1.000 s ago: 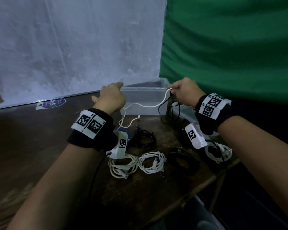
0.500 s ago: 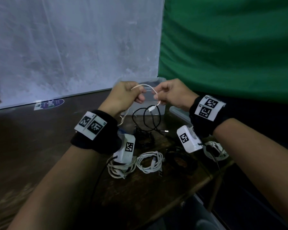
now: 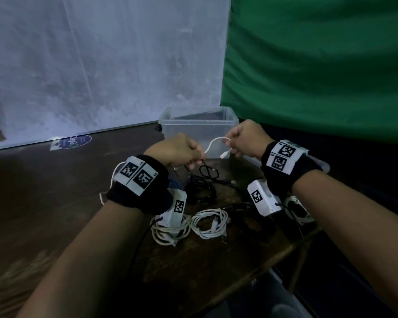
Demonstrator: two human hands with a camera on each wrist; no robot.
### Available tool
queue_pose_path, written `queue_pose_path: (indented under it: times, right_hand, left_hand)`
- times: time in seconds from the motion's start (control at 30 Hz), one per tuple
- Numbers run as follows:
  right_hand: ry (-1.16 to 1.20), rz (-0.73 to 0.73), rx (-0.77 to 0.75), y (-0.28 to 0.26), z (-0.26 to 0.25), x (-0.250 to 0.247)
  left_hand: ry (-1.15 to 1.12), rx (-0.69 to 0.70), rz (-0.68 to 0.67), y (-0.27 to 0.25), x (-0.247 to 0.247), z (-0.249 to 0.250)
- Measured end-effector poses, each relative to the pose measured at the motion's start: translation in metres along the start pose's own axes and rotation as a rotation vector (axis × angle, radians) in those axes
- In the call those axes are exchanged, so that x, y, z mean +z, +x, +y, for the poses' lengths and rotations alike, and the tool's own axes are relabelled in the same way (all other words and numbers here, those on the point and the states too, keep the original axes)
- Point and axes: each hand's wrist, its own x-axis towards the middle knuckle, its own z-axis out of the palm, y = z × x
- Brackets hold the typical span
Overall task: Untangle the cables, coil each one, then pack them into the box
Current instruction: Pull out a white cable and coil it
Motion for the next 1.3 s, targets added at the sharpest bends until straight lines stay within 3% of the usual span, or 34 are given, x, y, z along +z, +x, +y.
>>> queue_pose_path:
  times: [0.07,0.13,0.27,0.4,0.53,0.6,0.7,0.87,1.0,1.17,1.23,1.3]
  right_hand:
    - [-0.023,0.087,-0.067,0.000,-0.003,-0.006]
    - [0.102,0.078,-0.101,0.000,-0.006,-0.010]
    - [0.727,-0.212,0.023,-0.006,-0.023,-0.017]
    - [1.104,-0.344,0.071,-0.017,-0.039,-0.022]
    - [1.425,-0.242,0.021,-0.016,-0.045,-0.023]
    - [1.390,-0.086,-0.025,-0.013,-0.044,-0.025]
    - [1.004,0.079,-0.062,-0.006,-0.038,-0.024]
    - [0.442,-0.040,-0.076,-0.012,-0.038,-0.015]
    - [0.378,-0.282,-0.015,-0.026,-0.045,-0.010]
    - [0.379,-0.371,-0.071,-0.031,-0.051,-0.001]
    - [0.463,-0.379,-0.122,-0.032,-0.051,-0.001]
    - [0.631,-0.330,-0.139,-0.031,-0.054,-0.004]
  left_hand:
    - [-0.027,-0.002,0.092,0.001,0.000,-0.002]
    - [-0.061,-0.002,0.215,0.004,-0.004,-0.006]
    - [-0.043,0.066,0.351,0.007,-0.008,-0.008]
    - [0.008,0.141,0.234,0.005,0.001,-0.002]
    - [0.124,0.179,0.020,0.002,0.005,0.005]
    - [0.159,0.177,-0.064,0.000,0.002,0.006]
    - [0.162,0.160,-0.096,-0.003,-0.006,0.003]
    - [0.089,0.262,0.208,-0.002,-0.017,0.003]
    - [0.045,0.353,0.470,0.002,-0.017,0.005]
    - [0.002,0.441,0.703,0.006,-0.016,0.006]
    - [0.000,0.450,0.754,0.007,-0.020,0.005]
    - [-0.018,0.398,0.710,0.006,-0.021,0.003]
